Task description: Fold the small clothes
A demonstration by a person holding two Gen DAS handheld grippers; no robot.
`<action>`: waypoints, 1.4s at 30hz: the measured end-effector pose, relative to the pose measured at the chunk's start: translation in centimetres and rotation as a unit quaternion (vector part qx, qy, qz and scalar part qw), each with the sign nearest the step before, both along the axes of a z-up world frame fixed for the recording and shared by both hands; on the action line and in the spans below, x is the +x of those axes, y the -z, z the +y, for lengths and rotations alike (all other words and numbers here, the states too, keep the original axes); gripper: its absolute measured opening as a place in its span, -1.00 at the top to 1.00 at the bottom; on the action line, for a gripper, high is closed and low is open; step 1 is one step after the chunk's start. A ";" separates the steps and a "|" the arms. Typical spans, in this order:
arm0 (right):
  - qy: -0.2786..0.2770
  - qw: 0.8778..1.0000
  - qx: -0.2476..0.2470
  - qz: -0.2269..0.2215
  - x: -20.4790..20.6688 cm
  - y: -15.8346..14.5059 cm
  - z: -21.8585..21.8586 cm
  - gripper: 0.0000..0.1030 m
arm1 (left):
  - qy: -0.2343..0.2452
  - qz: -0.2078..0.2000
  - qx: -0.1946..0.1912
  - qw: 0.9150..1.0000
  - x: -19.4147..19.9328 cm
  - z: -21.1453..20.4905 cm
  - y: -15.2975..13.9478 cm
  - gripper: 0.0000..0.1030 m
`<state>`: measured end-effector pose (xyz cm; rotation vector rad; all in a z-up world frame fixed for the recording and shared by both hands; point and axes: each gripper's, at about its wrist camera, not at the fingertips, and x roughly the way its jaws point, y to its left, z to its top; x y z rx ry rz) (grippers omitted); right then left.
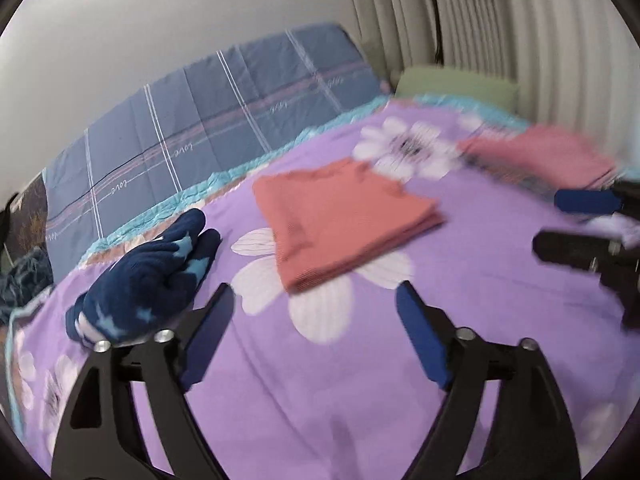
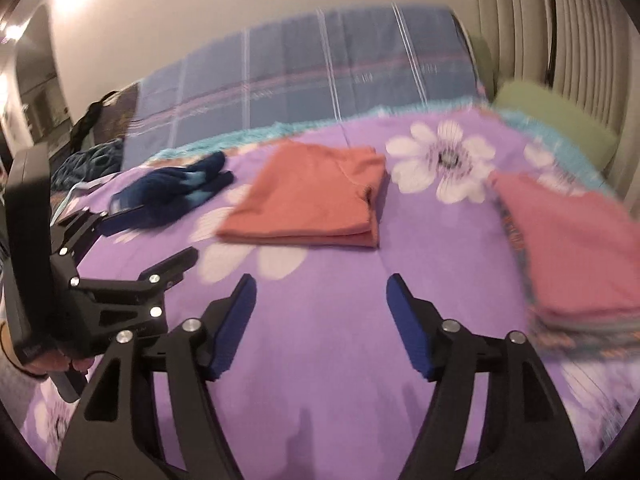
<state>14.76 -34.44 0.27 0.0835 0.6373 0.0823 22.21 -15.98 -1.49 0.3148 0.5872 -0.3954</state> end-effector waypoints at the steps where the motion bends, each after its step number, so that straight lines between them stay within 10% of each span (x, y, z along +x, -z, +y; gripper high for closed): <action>1: -0.002 1.000 -0.001 -0.014 -1.9 -0.9 0.7 -0.48 | 0.002 -0.007 -0.019 1.000 -1.9 0.5 -1.0 -0.78; 13: 0.061 0.996 0.009 -0.069 -14.6 -6.2 2.9 -0.91 | 0.002 -0.090 -0.049 0.995 -16.5 3.0 -7.4 -0.97; 42: 0.162 0.983 -0.030 -0.085 -21.1 -5.2 0.9 -0.96 | -0.028 -0.063 -0.061 0.996 -23.5 3.0 -7.2 -0.97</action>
